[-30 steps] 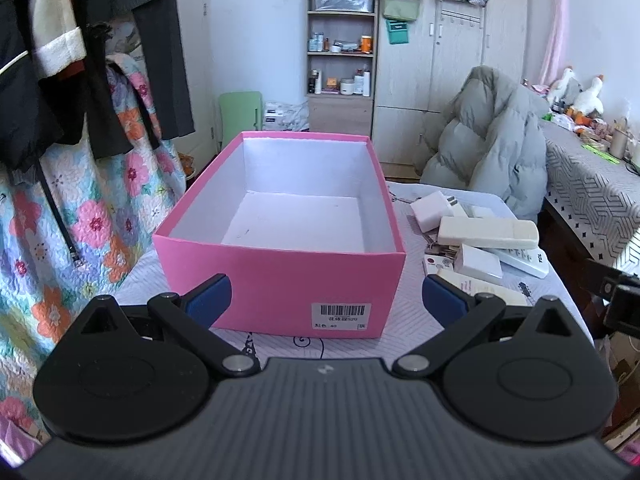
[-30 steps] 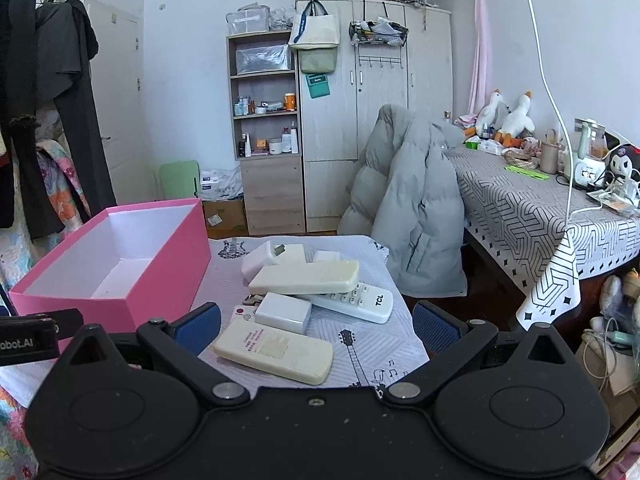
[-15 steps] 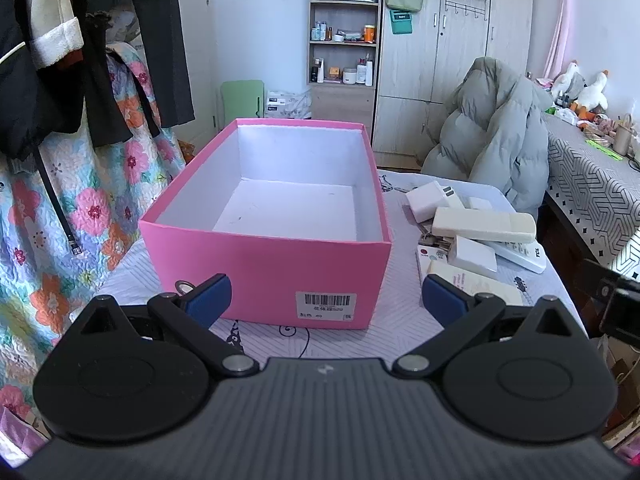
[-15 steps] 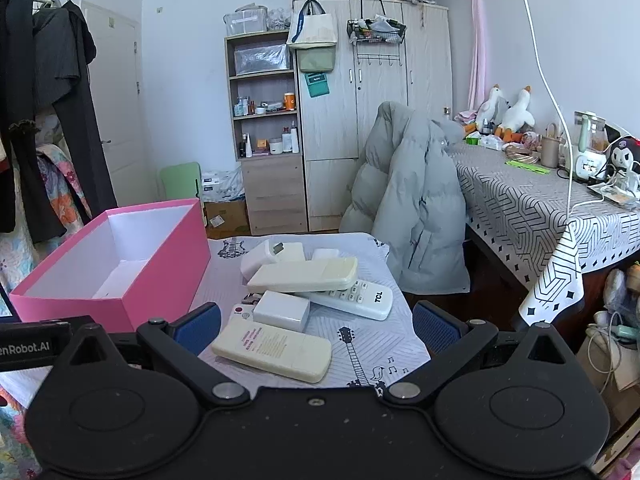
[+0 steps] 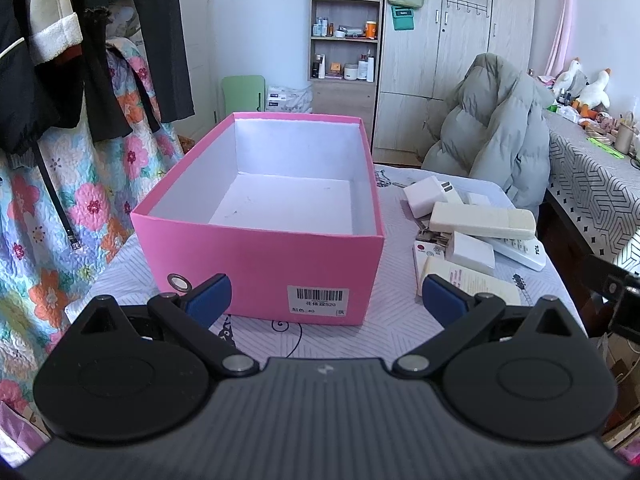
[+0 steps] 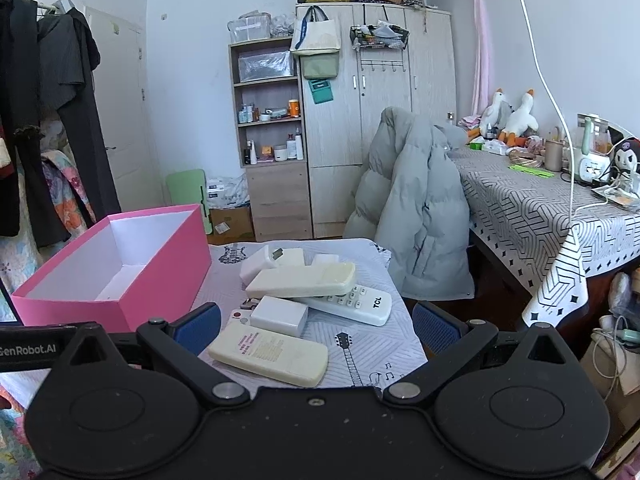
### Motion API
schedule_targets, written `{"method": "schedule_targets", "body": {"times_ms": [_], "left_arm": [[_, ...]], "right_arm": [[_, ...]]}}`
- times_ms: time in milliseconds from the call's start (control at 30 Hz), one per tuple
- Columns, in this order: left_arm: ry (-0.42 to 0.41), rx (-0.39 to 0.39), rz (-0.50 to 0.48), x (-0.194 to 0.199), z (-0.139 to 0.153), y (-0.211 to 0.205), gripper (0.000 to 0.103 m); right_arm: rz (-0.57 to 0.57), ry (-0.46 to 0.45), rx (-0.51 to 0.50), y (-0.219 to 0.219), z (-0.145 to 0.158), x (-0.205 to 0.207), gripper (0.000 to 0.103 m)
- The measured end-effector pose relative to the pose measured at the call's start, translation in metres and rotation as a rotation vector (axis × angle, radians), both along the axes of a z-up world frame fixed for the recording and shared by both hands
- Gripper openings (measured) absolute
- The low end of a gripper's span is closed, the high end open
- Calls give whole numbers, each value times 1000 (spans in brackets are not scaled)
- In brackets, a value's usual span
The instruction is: Organize rigid objects
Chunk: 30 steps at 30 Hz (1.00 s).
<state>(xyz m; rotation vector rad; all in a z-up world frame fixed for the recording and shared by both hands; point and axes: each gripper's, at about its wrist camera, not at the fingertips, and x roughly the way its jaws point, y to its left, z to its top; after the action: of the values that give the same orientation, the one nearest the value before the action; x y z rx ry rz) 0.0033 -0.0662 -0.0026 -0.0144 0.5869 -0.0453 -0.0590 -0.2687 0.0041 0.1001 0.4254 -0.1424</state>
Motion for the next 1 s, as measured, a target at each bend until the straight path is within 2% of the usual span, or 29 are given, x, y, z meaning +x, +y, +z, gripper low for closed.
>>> {"method": "schedule_targets", "body": {"times_ms": [467, 533, 667, 767, 867, 900, 1000], "left_arm": [[1, -12, 31, -1, -3, 1, 103], [-18, -41, 36, -3, -3, 4, 103], [-46, -15, 53, -5, -1, 4, 103], [-35, -87, 42, 0, 9, 15, 103], [-10, -128, -2, 8, 25, 29, 103], [-9, -114, -13, 11, 32, 31, 103], [-39, -3, -44, 18, 57, 33, 103]], "right_arm": [[21, 1, -4, -7, -2, 1, 103], [26, 7, 1, -8, -4, 2, 103], [47, 20, -3, -7, -7, 4, 103], [63, -10, 8, -10, -6, 4, 103], [95, -89, 18, -13, -1, 2, 103], [107, -100, 13, -14, 1, 3, 103], [168, -99, -5, -12, 9, 12, 103]]}}
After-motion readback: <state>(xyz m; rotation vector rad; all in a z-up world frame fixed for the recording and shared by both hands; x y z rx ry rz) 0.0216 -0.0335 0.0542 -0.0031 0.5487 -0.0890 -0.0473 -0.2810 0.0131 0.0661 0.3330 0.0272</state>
